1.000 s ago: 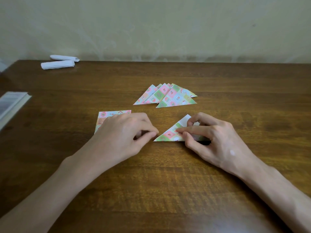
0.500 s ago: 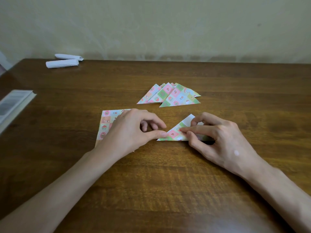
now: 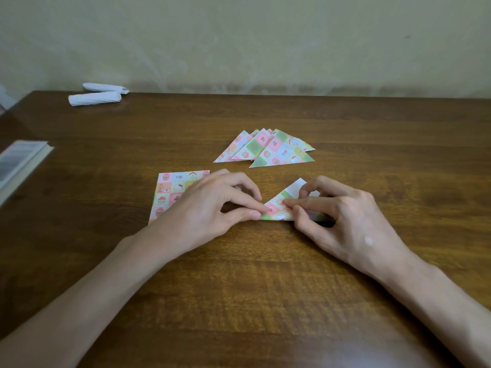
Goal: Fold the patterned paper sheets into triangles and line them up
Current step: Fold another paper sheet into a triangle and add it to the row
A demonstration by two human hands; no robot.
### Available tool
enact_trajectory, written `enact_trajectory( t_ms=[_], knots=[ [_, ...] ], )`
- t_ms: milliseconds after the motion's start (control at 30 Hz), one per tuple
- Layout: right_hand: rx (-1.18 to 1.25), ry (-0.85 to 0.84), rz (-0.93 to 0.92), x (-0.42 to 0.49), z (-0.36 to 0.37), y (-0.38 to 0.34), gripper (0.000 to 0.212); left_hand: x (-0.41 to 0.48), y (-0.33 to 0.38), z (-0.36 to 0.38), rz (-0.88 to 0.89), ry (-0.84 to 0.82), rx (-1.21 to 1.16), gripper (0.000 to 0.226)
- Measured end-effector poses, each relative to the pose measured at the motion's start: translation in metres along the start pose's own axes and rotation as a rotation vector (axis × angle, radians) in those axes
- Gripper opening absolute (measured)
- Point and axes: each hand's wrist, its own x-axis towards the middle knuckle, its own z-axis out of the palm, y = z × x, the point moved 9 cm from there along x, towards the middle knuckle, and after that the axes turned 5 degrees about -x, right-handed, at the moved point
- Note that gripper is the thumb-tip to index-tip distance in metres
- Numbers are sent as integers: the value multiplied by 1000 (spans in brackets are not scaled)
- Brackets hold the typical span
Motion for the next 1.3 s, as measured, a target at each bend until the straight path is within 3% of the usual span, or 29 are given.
enact_trajectory(
  t_ms=[333, 733, 900, 1000, 1133, 1200, 1300],
  knots=[
    [6, 0, 5, 1, 0, 1, 24, -7, 8, -5, 121, -13, 144, 29],
    [9, -2, 1, 0, 0, 1, 24, -9, 8, -8, 142, 6, 170, 24],
    [10, 5, -4, 0, 0, 1, 25, -10, 6, -15, 163, 24, 179, 9],
    [17, 3, 0, 1, 1, 1, 26, -10, 2, -25, 128, 31, 168, 19],
    [20, -5, -6, 1, 1, 0, 26, -10, 4, -32, 104, 77, 95, 15],
    [21, -5, -9, 1, 1, 1, 27, -10, 10, -25, 140, 35, 119, 28],
    [20, 6, -8, 1, 0, 1, 26, -14, 13, -10, 167, -96, 189, 69]
  ],
)
